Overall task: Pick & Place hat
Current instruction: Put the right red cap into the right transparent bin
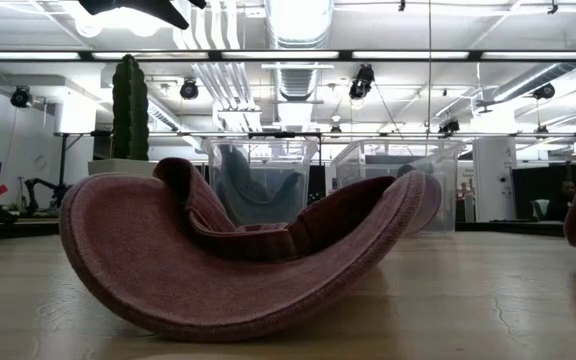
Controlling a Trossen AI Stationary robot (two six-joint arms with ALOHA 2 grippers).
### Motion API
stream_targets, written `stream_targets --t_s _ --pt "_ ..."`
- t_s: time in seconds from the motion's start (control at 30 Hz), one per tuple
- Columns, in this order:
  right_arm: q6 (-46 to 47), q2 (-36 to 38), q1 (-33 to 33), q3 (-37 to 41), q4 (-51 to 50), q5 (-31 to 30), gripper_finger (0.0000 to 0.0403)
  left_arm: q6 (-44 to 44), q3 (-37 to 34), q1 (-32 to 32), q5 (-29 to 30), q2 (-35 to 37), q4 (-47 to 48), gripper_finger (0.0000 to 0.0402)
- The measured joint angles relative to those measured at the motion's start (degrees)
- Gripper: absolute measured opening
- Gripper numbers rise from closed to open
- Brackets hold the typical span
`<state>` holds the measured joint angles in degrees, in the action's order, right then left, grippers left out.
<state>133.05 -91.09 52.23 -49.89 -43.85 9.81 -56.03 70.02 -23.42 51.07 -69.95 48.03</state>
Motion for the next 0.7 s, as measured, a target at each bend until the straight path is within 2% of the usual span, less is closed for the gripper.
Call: stream_targets --t_s 0.13,0.27,0.7 --pt "-0.2 0.0 -0.4 1.2 3.7 -0.9 0.0211 -0.1 0.0 0.0 0.0 0.0 0.0 0.0200" --pt "-0.6 0.0 -1.1 1.3 4.0 -2.7 0.0187 -0.1 0.0 0.0 0.0 0.0 -0.1 0.0200" --pt "-2.1 0.1 -2.6 0.7 4.1 -7.8 0.0022 -0.1 0.0 0.0 0.0 0.0 -0.9 0.0200"
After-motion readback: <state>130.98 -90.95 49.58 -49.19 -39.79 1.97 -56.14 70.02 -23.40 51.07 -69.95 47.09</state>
